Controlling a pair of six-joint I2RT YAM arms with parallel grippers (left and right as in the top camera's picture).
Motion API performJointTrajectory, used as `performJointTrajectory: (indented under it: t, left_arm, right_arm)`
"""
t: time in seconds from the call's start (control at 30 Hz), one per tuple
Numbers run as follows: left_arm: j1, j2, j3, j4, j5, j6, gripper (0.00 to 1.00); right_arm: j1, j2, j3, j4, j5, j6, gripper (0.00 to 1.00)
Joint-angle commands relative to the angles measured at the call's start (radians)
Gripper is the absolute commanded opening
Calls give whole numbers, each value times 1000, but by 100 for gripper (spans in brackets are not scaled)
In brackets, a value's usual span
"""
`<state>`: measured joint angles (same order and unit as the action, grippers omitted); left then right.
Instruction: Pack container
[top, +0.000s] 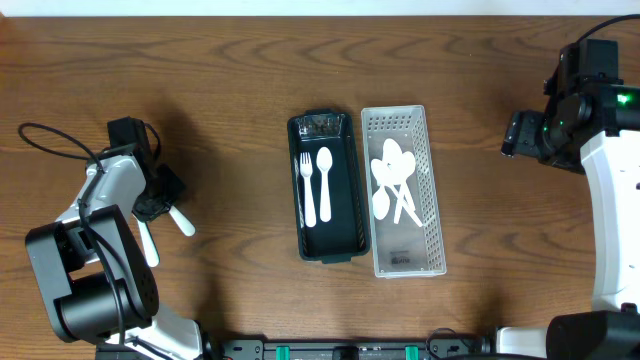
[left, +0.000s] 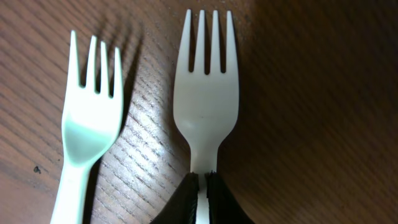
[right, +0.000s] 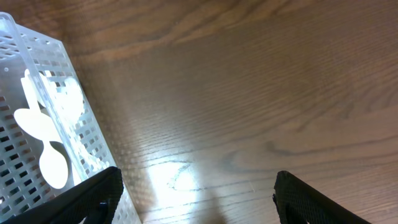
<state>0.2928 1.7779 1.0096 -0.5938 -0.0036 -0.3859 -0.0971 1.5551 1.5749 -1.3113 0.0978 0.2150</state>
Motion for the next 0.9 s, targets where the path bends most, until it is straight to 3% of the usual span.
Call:
performJointTrajectory:
  t: [0.0, 0.2, 0.23, 0.33, 0.47, 0.87]
  left_arm:
    - [4, 18, -8, -6, -4, 7, 7]
    - [4, 18, -8, -7, -4, 7, 8]
    - [4, 18, -8, -7, -4, 7, 11]
    - [4, 18, -8, -6, -4, 7, 34]
    - [4, 18, -8, -6, -4, 7, 45]
    - [4, 18, -58, 84, -5, 8, 47]
  right_arm:
    - [-1, 3, -1, -1, 3, -14, 82]
    - [-1, 3, -1, -2, 3, -14, 82]
    - [-1, 3, -1, -2, 3, -14, 82]
    - [-1, 3, -1, -2, 3, -14, 82]
    - [-1, 3, -1, -2, 3, -14, 82]
    - [-1, 3, -1, -2, 3, -14, 82]
